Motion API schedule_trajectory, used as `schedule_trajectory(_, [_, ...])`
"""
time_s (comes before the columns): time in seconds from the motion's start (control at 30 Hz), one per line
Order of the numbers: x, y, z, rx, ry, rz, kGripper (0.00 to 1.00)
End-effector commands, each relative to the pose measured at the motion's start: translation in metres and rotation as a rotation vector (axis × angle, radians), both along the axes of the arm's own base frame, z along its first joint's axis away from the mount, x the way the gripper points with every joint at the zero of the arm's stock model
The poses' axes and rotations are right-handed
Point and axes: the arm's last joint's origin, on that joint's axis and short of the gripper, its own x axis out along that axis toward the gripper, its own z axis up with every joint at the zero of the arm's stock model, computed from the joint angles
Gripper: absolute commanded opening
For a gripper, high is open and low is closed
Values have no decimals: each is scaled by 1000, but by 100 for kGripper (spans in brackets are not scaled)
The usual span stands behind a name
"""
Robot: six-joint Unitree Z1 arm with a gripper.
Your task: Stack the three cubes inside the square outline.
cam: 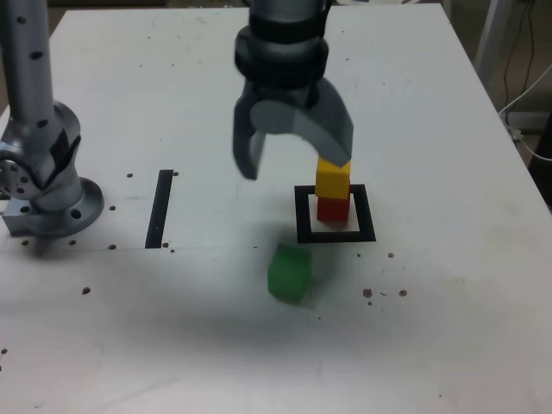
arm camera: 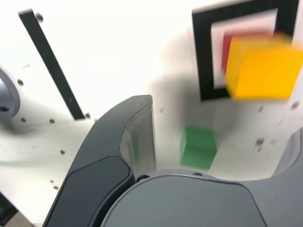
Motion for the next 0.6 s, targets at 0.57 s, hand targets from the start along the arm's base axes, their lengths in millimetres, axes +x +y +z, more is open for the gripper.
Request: schedule_trajectory(0.57, [0,-57,-42,-79,54,-113,95])
